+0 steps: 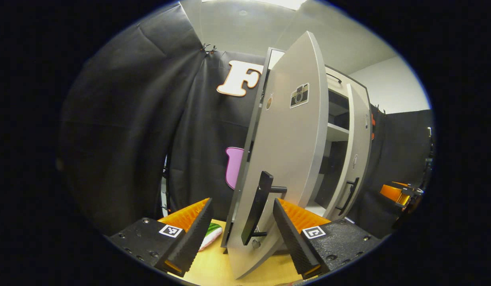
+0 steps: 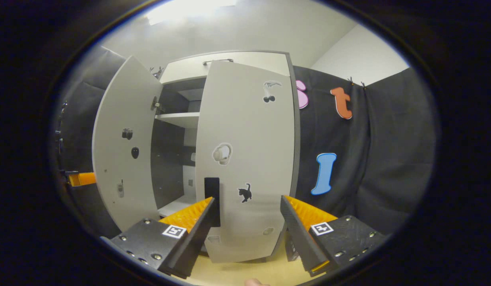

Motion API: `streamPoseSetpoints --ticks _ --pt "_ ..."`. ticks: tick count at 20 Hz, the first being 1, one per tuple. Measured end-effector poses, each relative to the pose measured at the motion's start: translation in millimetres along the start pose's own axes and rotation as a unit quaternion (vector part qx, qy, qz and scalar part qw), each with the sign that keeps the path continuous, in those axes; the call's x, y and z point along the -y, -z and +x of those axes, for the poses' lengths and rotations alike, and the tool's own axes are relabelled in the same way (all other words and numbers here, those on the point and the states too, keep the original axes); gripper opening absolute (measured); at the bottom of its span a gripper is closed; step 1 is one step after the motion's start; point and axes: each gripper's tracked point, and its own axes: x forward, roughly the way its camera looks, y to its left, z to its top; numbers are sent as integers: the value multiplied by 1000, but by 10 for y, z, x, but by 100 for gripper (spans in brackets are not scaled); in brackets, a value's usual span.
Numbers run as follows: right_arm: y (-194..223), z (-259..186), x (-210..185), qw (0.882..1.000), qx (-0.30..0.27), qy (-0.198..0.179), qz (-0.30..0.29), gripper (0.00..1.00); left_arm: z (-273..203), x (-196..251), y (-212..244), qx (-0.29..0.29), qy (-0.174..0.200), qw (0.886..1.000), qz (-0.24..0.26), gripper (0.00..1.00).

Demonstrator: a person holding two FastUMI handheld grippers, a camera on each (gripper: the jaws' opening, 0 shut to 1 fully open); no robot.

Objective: Grasp the bottle in the cabinet with the left hand and place it on the coaster, then close the right door with the right hand and the left door with the left hand.

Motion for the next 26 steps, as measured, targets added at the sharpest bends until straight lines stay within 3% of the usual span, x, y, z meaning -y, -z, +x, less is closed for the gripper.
streamPoseSetpoints --ticks 4,5,7,8,12,13,15,22,23,26 --pt "-31 -105 64 1000 -1 7 4 98 81 231 31 -3 23 1000 12 94" --pt "-48 -120 83 1000 1 9 6 98 103 296 54 -4 29 999 13 88" --pt "-57 -164 132 1000 2 13 7 98 176 414 90 -8 39 999 13 88" --pt "-53 -181 156 1000 2 17 6 94 205 434 105 -10 39 999 18 88" --pt "3 -234 277 999 -6 31 5 94 298 405 139 -10 30 999 37 88" --pt "19 -230 296 999 -8 33 7 98 306 414 144 -9 32 999 32 88" --pt "31 -224 303 999 -10 34 14 98 351 454 153 -12 37 999 20 88" --pt "-23 -234 392 999 -5 42 14 98 458 791 285 -27 81 996 27 88" --pt "-16 -245 426 999 -6 46 13 98 497 788 297 -30 79 996 26 94" --pt "-1 -285 531 998 -7 57 17 98 575 889 335 -36 94 995 18 96"
